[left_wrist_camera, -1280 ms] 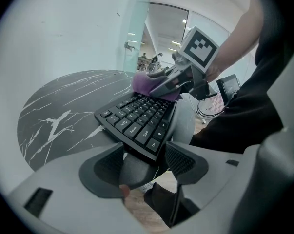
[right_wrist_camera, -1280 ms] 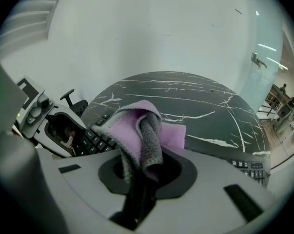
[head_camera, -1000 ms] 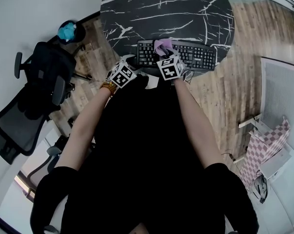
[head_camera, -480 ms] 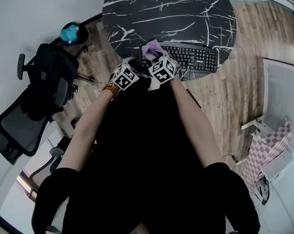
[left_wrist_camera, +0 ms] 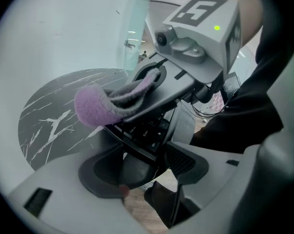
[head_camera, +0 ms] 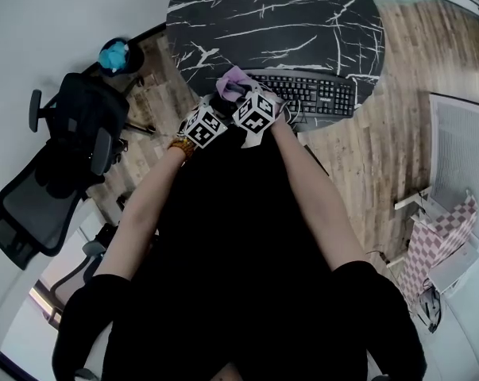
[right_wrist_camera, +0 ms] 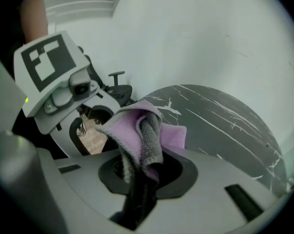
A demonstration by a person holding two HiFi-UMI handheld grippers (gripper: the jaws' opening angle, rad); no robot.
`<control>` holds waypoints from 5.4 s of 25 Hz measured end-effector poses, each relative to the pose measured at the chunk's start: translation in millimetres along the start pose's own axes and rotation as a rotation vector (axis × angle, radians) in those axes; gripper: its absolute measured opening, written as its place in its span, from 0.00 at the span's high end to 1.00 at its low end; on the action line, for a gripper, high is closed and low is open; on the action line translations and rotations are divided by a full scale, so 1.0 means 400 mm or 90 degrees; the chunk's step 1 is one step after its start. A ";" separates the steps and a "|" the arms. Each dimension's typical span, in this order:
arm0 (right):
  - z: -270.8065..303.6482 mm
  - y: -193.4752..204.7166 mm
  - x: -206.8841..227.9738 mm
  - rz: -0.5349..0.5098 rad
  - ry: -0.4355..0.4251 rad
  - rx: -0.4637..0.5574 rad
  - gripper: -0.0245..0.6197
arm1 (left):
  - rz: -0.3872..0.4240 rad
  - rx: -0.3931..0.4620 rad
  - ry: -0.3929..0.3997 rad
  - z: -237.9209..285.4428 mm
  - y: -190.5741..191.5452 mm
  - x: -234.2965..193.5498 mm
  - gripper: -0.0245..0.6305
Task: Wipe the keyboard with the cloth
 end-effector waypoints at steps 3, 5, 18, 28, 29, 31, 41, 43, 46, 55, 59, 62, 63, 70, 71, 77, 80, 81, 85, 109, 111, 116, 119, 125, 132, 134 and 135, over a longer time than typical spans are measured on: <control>-0.018 -0.002 0.023 0.142 -0.089 0.077 0.85 | 0.000 0.005 0.000 -0.001 0.002 -0.001 0.56; -0.063 0.000 0.044 0.214 -0.121 0.163 0.85 | -0.004 0.004 0.000 0.000 0.005 0.001 0.56; -0.504 0.381 0.320 0.428 0.235 0.291 0.85 | 0.012 0.008 0.005 -0.003 0.011 -0.001 0.56; -0.630 0.731 0.353 0.551 0.426 0.079 0.85 | 0.013 0.004 0.004 0.000 0.009 0.000 0.56; -0.619 0.740 0.347 0.558 0.420 0.071 0.85 | 0.016 0.003 0.002 -0.002 0.007 0.000 0.56; -0.589 0.742 0.336 0.566 0.400 0.059 0.85 | 0.017 -0.001 0.000 -0.005 0.004 0.000 0.56; -0.499 0.701 0.321 0.590 0.370 0.043 0.85 | 0.024 0.001 -0.001 0.000 0.000 0.001 0.56; -0.495 0.694 0.320 0.593 0.372 0.043 0.85 | 0.024 -0.002 -0.001 -0.001 0.002 0.000 0.56; -0.482 0.697 0.313 0.600 0.364 0.040 0.85 | 0.025 -0.008 -0.001 -0.005 0.003 0.002 0.56; -0.464 0.671 0.305 0.627 0.381 0.049 0.85 | 0.030 0.003 -0.005 -0.003 -0.001 0.003 0.56; -0.463 0.646 0.301 0.610 0.375 0.051 0.85 | 0.027 -0.001 -0.003 -0.004 -0.003 0.002 0.56; -0.450 0.661 0.296 0.618 0.374 0.057 0.85 | 0.028 0.000 -0.004 -0.004 -0.002 0.004 0.56; -0.446 0.663 0.293 0.619 0.371 0.057 0.85 | 0.028 -0.003 -0.004 -0.004 0.000 0.004 0.56; -0.432 0.636 0.274 0.598 0.370 0.051 0.85 | 0.032 -0.006 -0.007 0.000 0.001 0.005 0.55; -0.433 0.634 0.273 0.599 0.375 0.052 0.85 | 0.033 -0.005 -0.007 0.000 0.001 0.005 0.55; -0.436 0.622 0.266 0.603 0.376 0.058 0.85 | 0.032 -0.007 -0.007 -0.002 0.002 0.008 0.55; -0.413 0.618 0.252 0.593 0.345 0.056 0.85 | 0.030 -0.002 -0.012 0.002 0.004 0.007 0.55; -0.404 0.612 0.247 0.584 0.338 0.054 0.85 | 0.029 -0.004 -0.013 0.001 0.005 0.007 0.55; -0.385 0.588 0.235 0.580 0.342 0.051 0.85 | 0.029 -0.005 -0.013 0.002 0.005 0.007 0.55; -0.294 0.463 0.172 0.515 0.261 0.054 0.85 | 0.022 0.005 -0.001 -0.006 0.004 0.004 0.55; -0.278 0.447 0.163 0.495 0.248 0.052 0.85 | 0.021 0.004 0.001 -0.006 0.005 0.004 0.55; -0.264 0.424 0.153 0.496 0.254 0.048 0.85 | 0.021 0.007 0.005 -0.005 0.005 -0.001 0.55; -0.258 0.412 0.147 0.485 0.244 0.045 0.85 | 0.030 0.023 0.007 -0.003 0.002 -0.003 0.55; -0.238 0.382 0.136 0.469 0.240 0.041 0.85 | 0.022 0.001 0.008 -0.009 0.010 -0.009 0.55; -0.235 0.376 0.140 0.458 0.229 0.039 0.85 | 0.022 0.010 0.009 -0.003 0.006 -0.007 0.55; -0.229 0.368 0.135 0.458 0.215 0.043 0.85 | 0.021 0.007 0.011 -0.006 0.004 -0.009 0.55; -0.226 0.363 0.133 0.455 0.209 0.043 0.85 | 0.021 0.008 0.013 -0.006 0.002 -0.008 0.55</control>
Point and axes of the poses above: the fingertips, and each gripper's own axes: z forward along the fingers, x to its right, y out of its underside, the point moved 10 cm from there along -z, backward along the fingers, and after that the axes turned 2 degrees about z, right-handed, at the moved point
